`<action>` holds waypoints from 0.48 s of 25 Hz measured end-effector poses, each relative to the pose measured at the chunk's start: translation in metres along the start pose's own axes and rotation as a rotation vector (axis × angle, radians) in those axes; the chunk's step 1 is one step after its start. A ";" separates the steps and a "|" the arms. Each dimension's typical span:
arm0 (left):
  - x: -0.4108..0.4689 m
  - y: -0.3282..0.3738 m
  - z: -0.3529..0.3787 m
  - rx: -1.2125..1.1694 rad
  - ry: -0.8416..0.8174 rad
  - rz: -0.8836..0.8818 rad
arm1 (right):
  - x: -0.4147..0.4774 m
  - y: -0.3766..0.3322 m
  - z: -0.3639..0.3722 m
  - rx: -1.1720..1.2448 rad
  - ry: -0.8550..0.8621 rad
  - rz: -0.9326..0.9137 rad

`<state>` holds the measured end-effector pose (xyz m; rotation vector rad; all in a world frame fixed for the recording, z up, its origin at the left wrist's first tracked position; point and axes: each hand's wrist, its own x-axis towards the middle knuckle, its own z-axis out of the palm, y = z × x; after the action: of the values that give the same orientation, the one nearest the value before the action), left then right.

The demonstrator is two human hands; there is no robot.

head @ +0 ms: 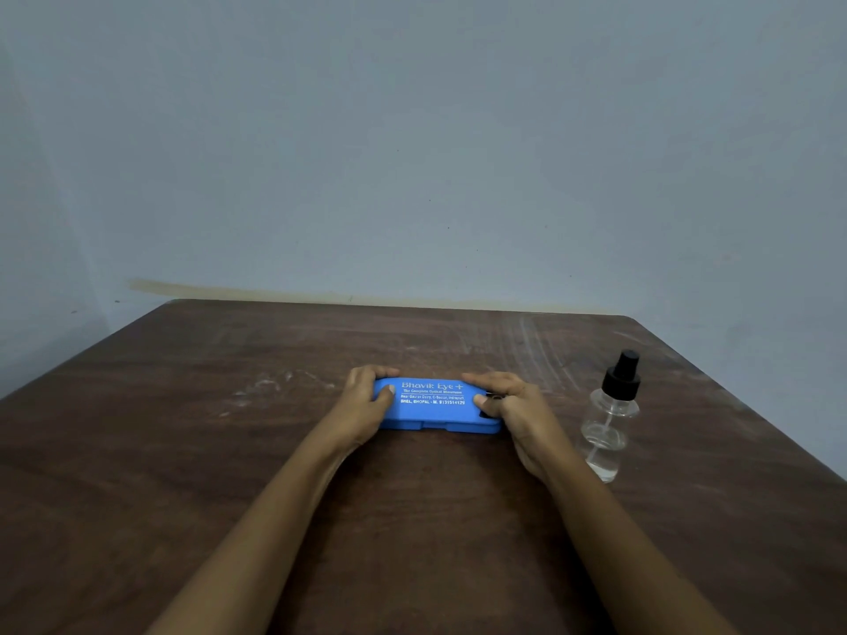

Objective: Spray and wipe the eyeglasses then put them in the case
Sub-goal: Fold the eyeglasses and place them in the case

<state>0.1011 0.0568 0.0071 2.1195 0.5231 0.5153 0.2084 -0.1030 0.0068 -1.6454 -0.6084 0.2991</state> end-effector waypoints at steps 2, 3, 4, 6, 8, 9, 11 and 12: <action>0.001 -0.002 -0.002 0.005 -0.015 0.000 | -0.002 -0.001 0.000 -0.024 -0.001 -0.011; 0.000 -0.003 -0.002 0.010 -0.018 0.000 | -0.003 -0.001 0.000 -0.032 -0.004 -0.019; -0.002 -0.004 -0.001 0.023 -0.005 0.008 | -0.005 -0.001 -0.001 -0.045 -0.010 -0.033; -0.005 -0.006 0.003 0.054 0.095 0.031 | -0.009 0.001 -0.001 -0.128 -0.017 -0.091; -0.011 -0.007 0.005 0.039 0.254 0.016 | -0.011 0.005 0.000 -0.240 0.031 -0.148; -0.014 -0.007 0.006 0.016 0.323 0.003 | -0.012 0.006 0.001 -0.276 0.077 -0.155; -0.022 -0.006 0.005 -0.033 0.403 -0.022 | -0.016 0.007 0.003 -0.318 0.171 -0.134; -0.025 -0.005 0.005 -0.052 0.414 -0.025 | -0.018 0.006 0.004 -0.346 0.199 -0.124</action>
<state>0.0823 0.0425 -0.0040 1.9579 0.7573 0.9522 0.1922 -0.1097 -0.0020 -1.9307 -0.6314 -0.0659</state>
